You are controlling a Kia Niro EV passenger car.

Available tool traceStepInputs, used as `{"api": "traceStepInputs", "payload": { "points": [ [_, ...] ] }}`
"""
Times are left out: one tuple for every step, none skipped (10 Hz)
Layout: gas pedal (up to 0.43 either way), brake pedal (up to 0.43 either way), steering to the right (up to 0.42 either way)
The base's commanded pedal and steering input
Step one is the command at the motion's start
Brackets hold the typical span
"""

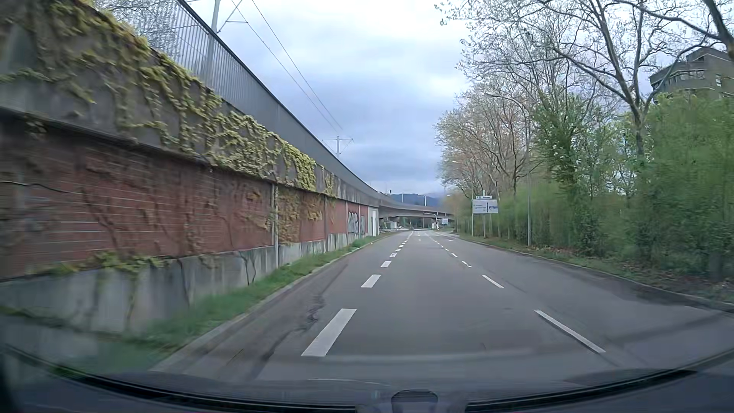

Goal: Follow the waypoints while adhering to traffic rules and regulations

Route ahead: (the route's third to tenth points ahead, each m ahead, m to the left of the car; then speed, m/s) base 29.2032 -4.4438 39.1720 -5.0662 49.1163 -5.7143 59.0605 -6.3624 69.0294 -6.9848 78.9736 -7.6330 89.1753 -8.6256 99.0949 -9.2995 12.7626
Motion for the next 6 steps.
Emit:
{"api": "traceStepInputs", "payload": {
  "points": [
    [0.087, 0.0, 0.009],
    [0.087, 0.0, 0.009],
    [0.087, 0.0, 0.009],
    [0.087, 0.0, 0.009],
    [0.087, 0.0, 0.01],
    [0.087, 0.0, 0.01]
  ]
}}
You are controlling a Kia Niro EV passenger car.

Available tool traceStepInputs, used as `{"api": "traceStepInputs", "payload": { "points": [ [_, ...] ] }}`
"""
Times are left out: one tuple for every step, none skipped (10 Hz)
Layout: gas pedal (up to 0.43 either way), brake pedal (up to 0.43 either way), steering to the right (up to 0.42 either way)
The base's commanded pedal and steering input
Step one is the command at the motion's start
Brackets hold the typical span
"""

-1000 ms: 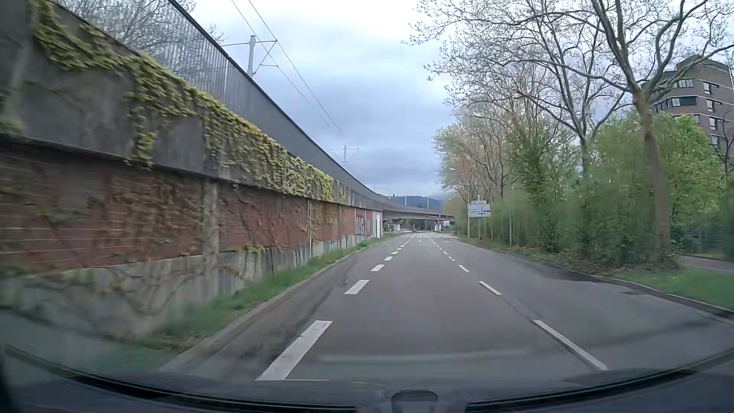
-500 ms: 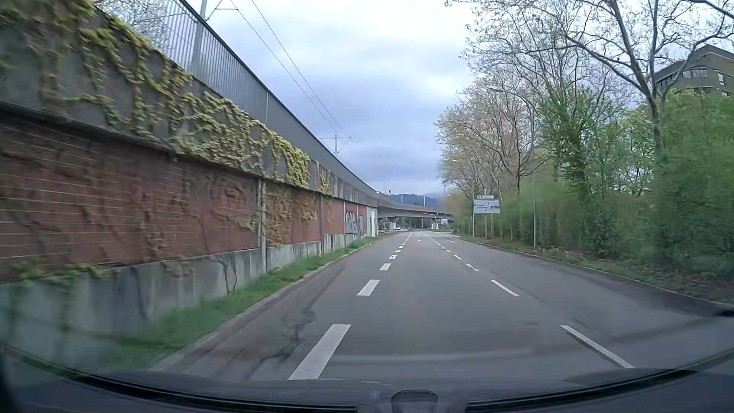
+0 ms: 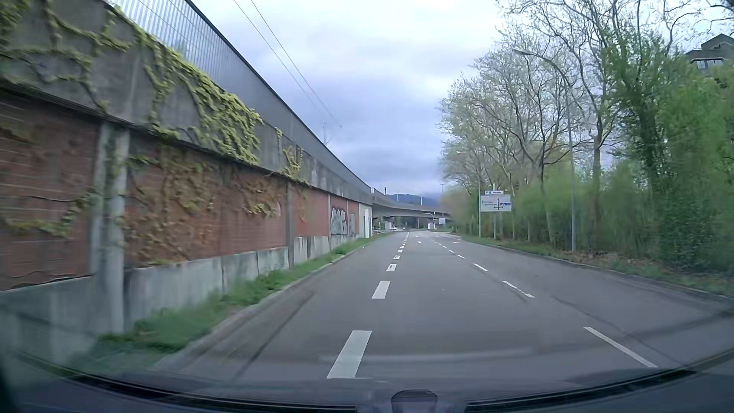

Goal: Follow the waypoints while adhering to traffic rules and regulations

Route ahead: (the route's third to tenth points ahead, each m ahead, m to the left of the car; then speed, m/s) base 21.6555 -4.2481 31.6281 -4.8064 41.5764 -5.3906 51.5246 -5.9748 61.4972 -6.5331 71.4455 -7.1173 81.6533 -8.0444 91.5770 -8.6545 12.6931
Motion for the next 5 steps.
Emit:
{"api": "traceStepInputs", "payload": {
  "points": [
    [0.087, 0.0, 0.01],
    [0.087, 0.0, 0.01],
    [0.087, 0.0, 0.01],
    [0.087, 0.0, 0.01],
    [0.087, 0.0, 0.01]
  ]
}}
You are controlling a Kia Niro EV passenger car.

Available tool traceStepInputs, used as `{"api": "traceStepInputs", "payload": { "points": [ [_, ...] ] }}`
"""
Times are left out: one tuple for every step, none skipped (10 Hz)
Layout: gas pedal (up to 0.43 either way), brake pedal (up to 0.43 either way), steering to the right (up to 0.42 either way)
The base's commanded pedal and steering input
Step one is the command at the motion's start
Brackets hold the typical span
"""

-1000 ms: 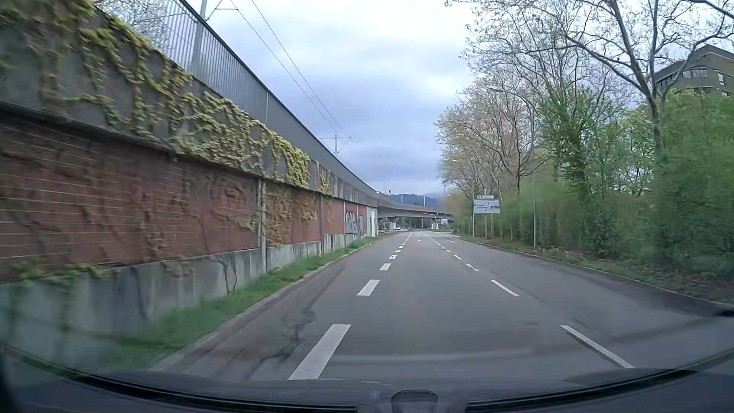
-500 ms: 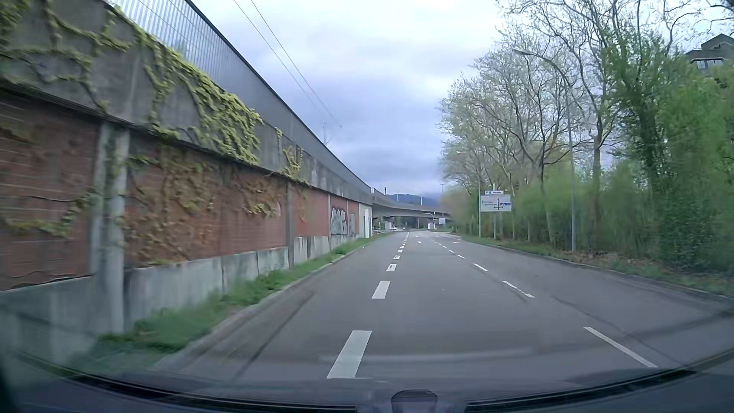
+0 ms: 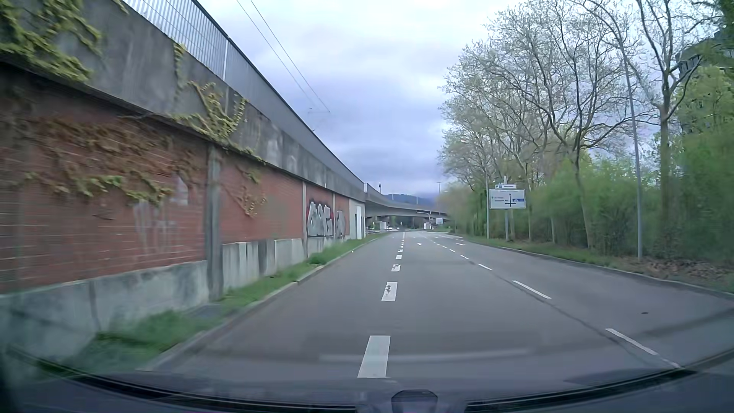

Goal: Follow the waypoints while adhering to traffic rules and regulations

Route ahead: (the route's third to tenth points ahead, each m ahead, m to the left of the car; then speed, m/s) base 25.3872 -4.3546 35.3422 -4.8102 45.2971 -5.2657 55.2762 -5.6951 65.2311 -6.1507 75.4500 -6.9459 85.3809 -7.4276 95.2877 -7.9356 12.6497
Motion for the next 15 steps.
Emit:
{"api": "traceStepInputs", "payload": {
  "points": [
    [0.087, 0.0, 0.009],
    [0.087, 0.0, 0.008],
    [0.087, 0.0, 0.006],
    [0.087, 0.0, 0.004],
    [0.087, 0.0, 0.004],
    [0.087, 0.0, 0.003],
    [0.087, 0.0, 0.003],
    [0.087, 0.0, 0.003],
    [0.087, 0.0, 0.002],
    [0.087, 0.0, 0.001],
    [0.087, 0.0, 0.0],
    [0.087, 0.0, 0.0],
    [0.079, 0.0, 0.0],
    [0.079, 0.0, 0.0],
    [0.079, 0.0, 0.0]
  ]
}}
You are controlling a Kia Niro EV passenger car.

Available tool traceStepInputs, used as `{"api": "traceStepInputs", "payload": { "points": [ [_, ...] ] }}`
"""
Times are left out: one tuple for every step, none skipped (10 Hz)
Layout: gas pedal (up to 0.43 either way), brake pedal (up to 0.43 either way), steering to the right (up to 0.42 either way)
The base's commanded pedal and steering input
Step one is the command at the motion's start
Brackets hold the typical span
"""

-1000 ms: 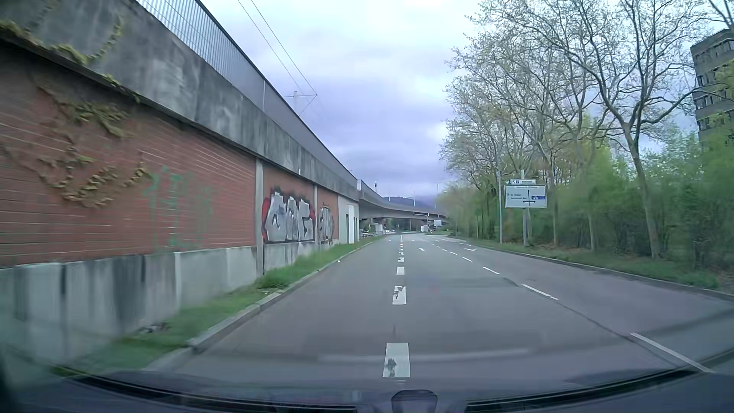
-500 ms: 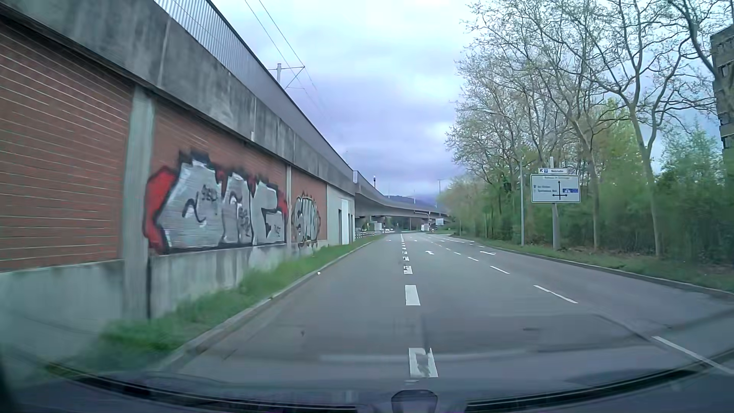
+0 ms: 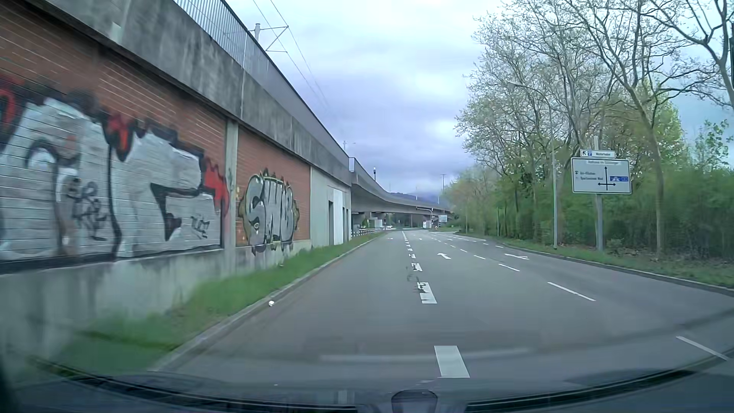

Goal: Follow the waypoints while adhering to traffic rules and regulations

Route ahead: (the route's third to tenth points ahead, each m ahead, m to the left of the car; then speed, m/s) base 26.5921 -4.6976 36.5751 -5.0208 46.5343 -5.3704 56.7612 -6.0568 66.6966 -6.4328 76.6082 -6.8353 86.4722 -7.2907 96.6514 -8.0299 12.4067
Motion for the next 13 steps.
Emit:
{"api": "traceStepInputs", "payload": {
  "points": [
    [0.079, 0.0, 0.0],
    [0.079, 0.0, 0.0],
    [0.079, 0.0, 0.0],
    [0.079, 0.0, 0.0],
    [0.079, 0.0, 0.001],
    [0.079, 0.0, 0.001],
    [0.079, 0.0, 0.002],
    [0.067, 0.0, 0.003],
    [0.067, 0.0, 0.006],
    [0.067, 0.0, 0.006],
    [0.067, 0.0, 0.006],
    [0.059, 0.0, 0.006],
    [0.039, 0.0, 0.006]
  ]
}}
